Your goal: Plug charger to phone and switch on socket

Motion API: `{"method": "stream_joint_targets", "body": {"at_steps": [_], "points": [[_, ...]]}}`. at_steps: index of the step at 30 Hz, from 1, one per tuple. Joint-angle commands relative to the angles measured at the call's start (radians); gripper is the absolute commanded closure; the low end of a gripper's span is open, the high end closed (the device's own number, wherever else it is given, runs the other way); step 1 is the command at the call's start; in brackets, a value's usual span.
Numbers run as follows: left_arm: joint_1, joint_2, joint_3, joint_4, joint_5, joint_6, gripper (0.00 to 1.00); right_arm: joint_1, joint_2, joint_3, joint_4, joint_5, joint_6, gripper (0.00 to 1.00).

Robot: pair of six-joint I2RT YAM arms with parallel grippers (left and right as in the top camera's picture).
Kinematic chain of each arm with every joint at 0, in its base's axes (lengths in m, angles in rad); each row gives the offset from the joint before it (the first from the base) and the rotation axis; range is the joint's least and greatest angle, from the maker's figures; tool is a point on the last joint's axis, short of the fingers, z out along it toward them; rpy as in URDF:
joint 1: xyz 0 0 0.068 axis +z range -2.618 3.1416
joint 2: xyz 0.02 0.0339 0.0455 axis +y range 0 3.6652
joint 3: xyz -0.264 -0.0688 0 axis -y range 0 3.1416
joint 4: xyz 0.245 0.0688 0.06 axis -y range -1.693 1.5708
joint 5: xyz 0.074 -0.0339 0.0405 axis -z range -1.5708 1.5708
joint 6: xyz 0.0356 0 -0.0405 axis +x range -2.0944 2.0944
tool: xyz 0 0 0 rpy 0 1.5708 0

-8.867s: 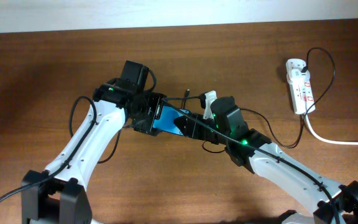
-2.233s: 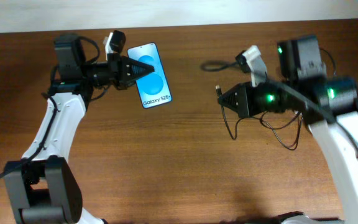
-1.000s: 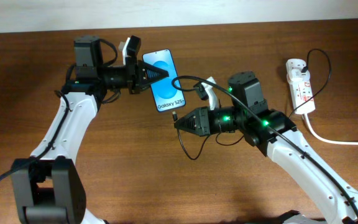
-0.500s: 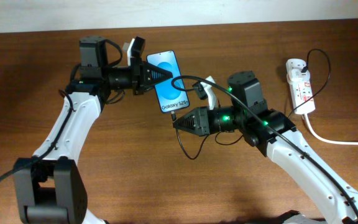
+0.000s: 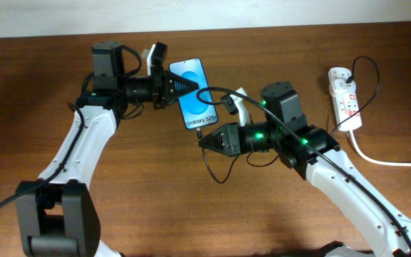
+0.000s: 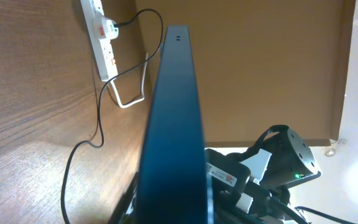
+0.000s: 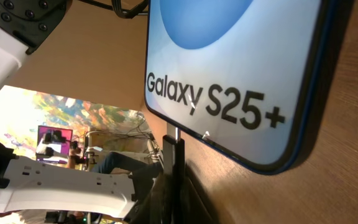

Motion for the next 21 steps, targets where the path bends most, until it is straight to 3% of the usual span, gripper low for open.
{"method": "stream_joint_targets", "body": {"at_steps": [1, 21], "points": [[-0.011, -0.004, 0.004, 0.002, 0.046, -0.005, 1.00, -0.024, 0.005, 0.000, 0.007, 0.035, -0.009, 0.96], [-0.008, -0.004, 0.004, 0.003, 0.128, -0.004, 1.00, -0.068, 0.004, 0.000, -0.015, 0.031, -0.017, 0.96]]}}
